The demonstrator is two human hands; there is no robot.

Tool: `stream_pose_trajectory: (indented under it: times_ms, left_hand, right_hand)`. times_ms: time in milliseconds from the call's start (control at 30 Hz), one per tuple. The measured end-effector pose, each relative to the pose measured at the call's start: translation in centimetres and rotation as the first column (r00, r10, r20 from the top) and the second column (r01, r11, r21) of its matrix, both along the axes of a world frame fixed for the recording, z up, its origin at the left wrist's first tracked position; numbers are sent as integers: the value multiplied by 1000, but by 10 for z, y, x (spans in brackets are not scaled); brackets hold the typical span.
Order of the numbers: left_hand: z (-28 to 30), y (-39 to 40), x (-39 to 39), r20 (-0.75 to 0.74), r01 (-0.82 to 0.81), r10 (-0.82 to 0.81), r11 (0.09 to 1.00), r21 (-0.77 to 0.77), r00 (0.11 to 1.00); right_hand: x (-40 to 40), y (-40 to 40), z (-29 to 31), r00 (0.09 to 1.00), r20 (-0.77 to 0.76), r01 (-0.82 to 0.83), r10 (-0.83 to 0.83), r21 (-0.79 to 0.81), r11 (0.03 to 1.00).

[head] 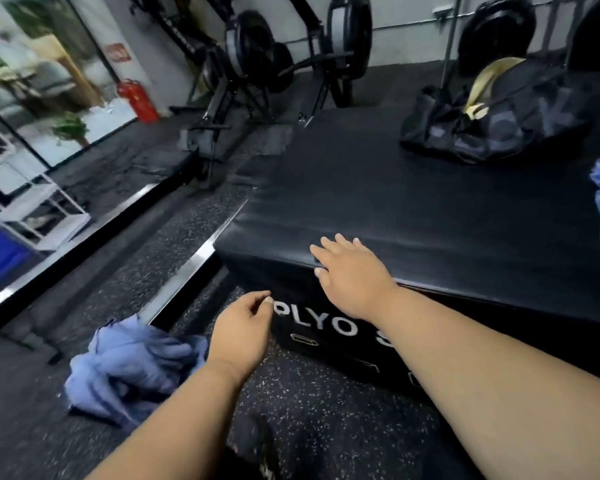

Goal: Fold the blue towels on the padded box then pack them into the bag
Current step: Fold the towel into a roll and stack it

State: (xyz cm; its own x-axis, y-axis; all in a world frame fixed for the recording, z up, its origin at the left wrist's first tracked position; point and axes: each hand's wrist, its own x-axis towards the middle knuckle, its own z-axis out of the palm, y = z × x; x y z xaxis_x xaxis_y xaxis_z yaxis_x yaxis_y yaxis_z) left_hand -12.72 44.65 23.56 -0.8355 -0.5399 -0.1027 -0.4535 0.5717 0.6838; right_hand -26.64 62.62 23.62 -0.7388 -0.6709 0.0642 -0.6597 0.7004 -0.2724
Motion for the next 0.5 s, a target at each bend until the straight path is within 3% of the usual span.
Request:
stream_pose_trajectory:
  times_ms: [133,267,400,500]
  left_hand:
    - [-16,-82,46,113,-104,101,994,21,988]
    - [-38,-159,92,264,-138,127,990,25,956]
    - [-83,-243,129,449,-205,221,975,-85,866]
    - [-83,-272,142,536,-219,241,970,-106,809]
  right_hand:
    - [38,-73,-8,980,44,-194,193,31,981]
    - [81,-134,-24,939,177,-288,294,-58,956]
    - [117,-192,-42,893,279,-346,352,-73,935]
    - [131,-234,-55,876,292,-385,383,-53,921]
